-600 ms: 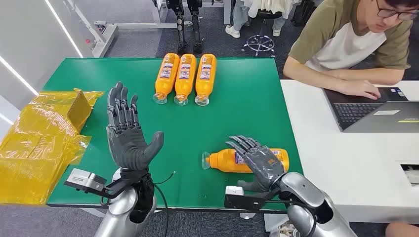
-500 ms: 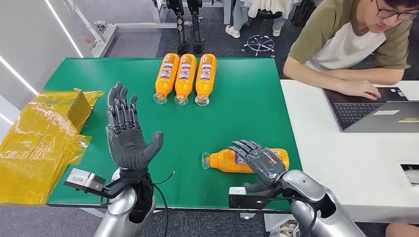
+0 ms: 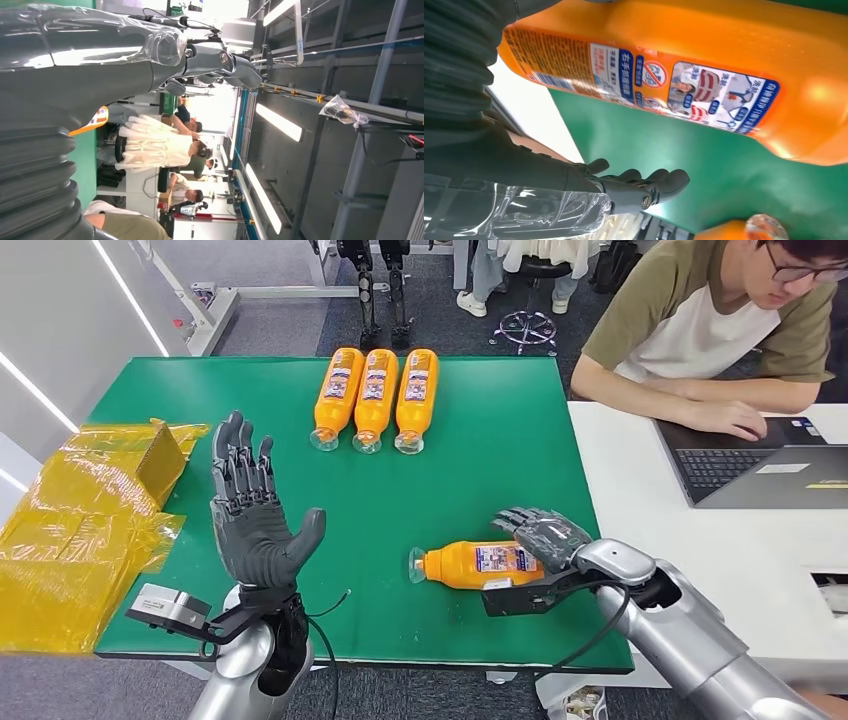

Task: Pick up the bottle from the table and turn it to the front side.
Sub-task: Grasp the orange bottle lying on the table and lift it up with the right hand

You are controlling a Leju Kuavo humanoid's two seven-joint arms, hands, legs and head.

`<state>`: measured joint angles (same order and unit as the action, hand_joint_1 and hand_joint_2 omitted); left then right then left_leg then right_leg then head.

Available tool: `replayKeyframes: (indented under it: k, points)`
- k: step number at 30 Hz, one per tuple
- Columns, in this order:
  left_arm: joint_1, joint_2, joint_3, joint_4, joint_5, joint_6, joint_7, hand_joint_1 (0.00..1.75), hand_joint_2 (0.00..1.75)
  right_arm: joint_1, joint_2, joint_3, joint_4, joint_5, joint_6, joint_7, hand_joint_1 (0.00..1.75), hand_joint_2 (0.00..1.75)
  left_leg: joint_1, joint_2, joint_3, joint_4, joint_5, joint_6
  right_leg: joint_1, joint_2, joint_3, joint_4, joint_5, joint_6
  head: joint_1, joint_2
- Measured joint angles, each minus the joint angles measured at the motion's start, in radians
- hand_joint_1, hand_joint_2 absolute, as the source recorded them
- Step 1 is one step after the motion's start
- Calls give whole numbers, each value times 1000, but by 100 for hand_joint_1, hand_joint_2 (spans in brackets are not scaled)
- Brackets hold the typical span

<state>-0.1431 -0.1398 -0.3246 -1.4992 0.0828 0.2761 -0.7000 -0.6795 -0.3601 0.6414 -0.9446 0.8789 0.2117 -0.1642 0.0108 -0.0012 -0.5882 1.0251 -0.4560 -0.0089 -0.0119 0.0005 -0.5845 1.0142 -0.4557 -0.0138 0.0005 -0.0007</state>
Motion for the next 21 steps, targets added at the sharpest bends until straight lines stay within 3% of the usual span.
replayKeyframes:
  k: [12,21]
  points:
    - [-15,-1,0,0,7,16,0,0,175,-102,25,66,228,-35,39,-16,0,175,0,0,0,0,0,0,0,0,0,0,0,0,0,0]
    - [-15,-1,0,0,9,22,0,0,175,-125,46,92,308,-40,48,-16,0,175,0,0,0,0,0,0,0,0,0,0,0,0,0,0]
